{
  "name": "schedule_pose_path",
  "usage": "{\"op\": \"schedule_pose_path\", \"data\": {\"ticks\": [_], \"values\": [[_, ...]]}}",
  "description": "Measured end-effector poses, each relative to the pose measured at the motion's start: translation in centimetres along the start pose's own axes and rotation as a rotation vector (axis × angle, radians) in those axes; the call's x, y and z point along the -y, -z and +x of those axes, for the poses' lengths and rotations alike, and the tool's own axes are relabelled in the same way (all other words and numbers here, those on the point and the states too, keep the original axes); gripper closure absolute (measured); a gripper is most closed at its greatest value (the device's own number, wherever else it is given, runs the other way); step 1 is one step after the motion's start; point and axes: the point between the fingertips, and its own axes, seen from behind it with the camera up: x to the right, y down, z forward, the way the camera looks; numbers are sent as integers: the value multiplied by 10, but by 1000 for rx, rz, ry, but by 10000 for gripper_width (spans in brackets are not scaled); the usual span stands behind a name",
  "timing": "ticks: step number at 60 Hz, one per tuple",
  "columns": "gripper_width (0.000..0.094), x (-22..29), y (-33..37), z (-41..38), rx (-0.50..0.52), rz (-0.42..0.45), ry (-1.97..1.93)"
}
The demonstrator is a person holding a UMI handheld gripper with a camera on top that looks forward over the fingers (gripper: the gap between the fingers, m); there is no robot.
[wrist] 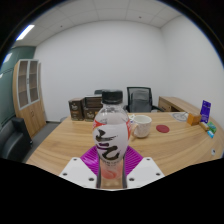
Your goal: Pour water
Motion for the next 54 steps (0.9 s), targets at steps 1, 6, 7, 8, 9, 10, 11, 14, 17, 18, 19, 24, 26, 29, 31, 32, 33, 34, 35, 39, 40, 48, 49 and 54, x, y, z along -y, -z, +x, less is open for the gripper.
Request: {"op": "schedule_pose_path", "data": {"ticks": [1, 6, 7, 8, 9, 10, 11, 14, 17, 18, 19, 24, 26, 29, 31, 32, 33, 34, 35, 39, 40, 48, 49, 54], "values": [[649, 7, -2, -4, 12, 6, -21], [651, 47, -14, -29, 105, 37, -192], [651, 56, -16, -34, 126, 40, -237], [651, 63, -23, -35, 154, 47, -282], [651, 72, -27, -38, 180, 51, -334], [650, 82, -31, -41, 205, 56, -386], [651, 91, -35, -44, 229, 60, -438], [651, 116, -48, -52, 304, 64, -586], [652, 136, -63, -64, 373, 53, -755], [652, 142, -68, -65, 400, 48, -818], [652, 148, -73, -65, 426, 42, -881], [655, 170, -96, -61, 522, 13, -1182], [653, 175, -106, -55, 552, 8, -1284], [655, 182, -118, -46, 578, -1, -1428], [655, 183, -128, -38, 589, -4, -1515], [653, 182, -133, -34, 593, -6, -1555], [653, 183, -134, -26, 597, -12, -1596], [654, 182, -139, -21, 597, -12, -1634], [654, 182, -148, -21, 592, -13, -1663], [654, 175, -163, -5, 592, -20, -1784], [654, 173, -166, -2, 593, -23, -1808], [654, 156, -186, 14, 586, -70, -1942], [654, 155, -186, 16, 588, -77, -1948], [654, 157, -187, 14, 596, -106, -1913]]}}
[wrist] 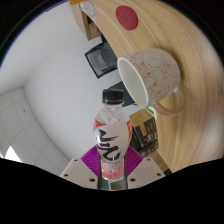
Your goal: Pour water
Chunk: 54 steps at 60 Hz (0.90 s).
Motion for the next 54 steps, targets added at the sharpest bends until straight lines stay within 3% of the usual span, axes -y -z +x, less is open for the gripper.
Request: {"op": "schedule_pose_path", "data": {"ticks": [9, 17, 29, 41, 54], "values": [[654, -15, 5, -22, -43, -81, 194], [655, -4, 19, -75, -40, -97, 539], [651, 55, 25, -142, -93, 38, 1252], [652, 169, 45, -143, -319, 189, 1724], [653, 261, 62, -78, -570, 198, 1912]]}}
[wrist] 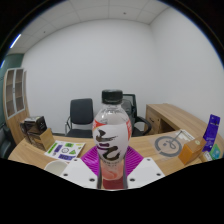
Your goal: Pour water
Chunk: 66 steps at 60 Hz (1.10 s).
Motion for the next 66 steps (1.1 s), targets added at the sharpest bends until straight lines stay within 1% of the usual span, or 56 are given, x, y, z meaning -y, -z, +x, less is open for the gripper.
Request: {"op": "schedule_pose_path", "data": {"ticks": [12, 13, 14, 18, 24, 26, 28, 29, 30, 33, 35, 36, 40, 47, 55, 66], "values": [[647, -60, -18, 15, -4, -70, 3], [646, -60, -17, 15, 0, -61, 3], [644, -56, -17, 16, 0, -34, 9], [637, -59, -15, 13, -2, -39, 22], [502, -59, -16, 15, 1, -44, 33], [461, -60, -18, 15, 5, -57, 29], [422, -66, -16, 14, 5, -90, 19], [376, -70, -15, 14, 2, -114, 13], [306, -74, -15, 16, -2, -137, 7], [63, -78, -9, 17, -6, -164, -2], [101, -76, -3, 17, -13, -162, 1], [105, -75, 0, 20, -21, -164, 4], [66, -68, 21, 21, -47, -163, 21], [79, -53, 69, 6, -53, -178, 17], [78, -36, 150, -12, -72, -213, -5], [77, -30, 272, -41, -90, -275, -12]]}}
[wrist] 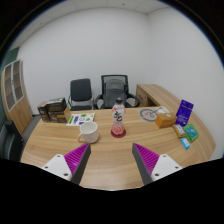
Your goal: Pour water
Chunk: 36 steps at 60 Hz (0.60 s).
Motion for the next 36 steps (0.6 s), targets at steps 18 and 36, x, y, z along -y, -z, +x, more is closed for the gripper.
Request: {"op": "schedule_pose_path", "data": {"ticks": [18, 36], "values": [[77, -28, 112, -5, -44, -13, 30], [76, -27, 134, -2, -62, -8, 57]]}}
